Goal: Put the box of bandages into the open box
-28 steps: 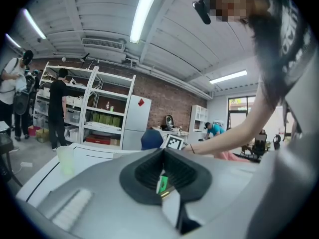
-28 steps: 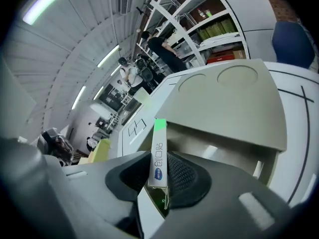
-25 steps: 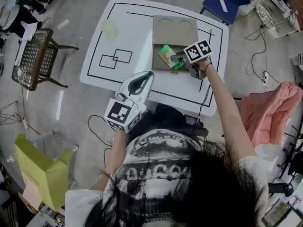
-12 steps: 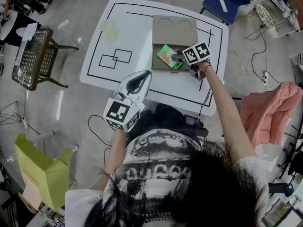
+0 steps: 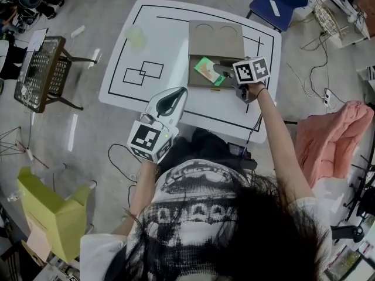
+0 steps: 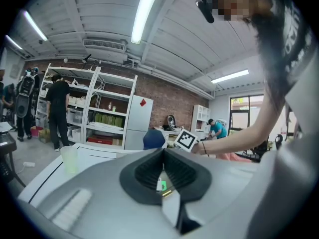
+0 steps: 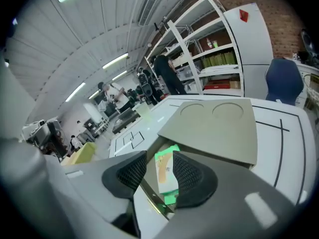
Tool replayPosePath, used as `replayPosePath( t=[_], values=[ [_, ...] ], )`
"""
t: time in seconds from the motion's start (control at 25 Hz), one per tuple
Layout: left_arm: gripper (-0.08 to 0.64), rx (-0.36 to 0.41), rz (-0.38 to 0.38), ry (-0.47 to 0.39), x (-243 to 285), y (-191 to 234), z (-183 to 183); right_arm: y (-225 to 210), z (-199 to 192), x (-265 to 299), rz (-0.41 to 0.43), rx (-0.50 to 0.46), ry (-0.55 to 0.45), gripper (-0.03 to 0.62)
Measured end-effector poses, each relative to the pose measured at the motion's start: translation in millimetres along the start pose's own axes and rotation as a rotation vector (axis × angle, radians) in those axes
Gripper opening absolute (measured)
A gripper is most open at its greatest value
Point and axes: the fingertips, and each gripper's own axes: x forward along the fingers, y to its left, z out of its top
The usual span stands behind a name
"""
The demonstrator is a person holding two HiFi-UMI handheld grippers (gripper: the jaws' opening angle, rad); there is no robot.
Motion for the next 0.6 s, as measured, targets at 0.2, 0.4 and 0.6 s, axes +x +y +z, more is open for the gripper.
replayPosePath(
  t=[0.2,0.4,0.6],
  values=[
    [0.000,0.007,-0.001,-0.010,-7.9,-0.3,2.1,36.2,20.1,-28.3,0.038,0.012,-0.171,0.155],
    [0.000,0.013,-0.002,-0.020,-20.4,-1.8,4.9,82.8,27.5,-57.1,0.082,0.003,-0.304,0.146],
    [0.000,0.024,-0.009,-0.027,-37.9,-7.0,5.7,124.0,22.5,-81.9,0.108,0.038,-0.431,0.139]
  ],
)
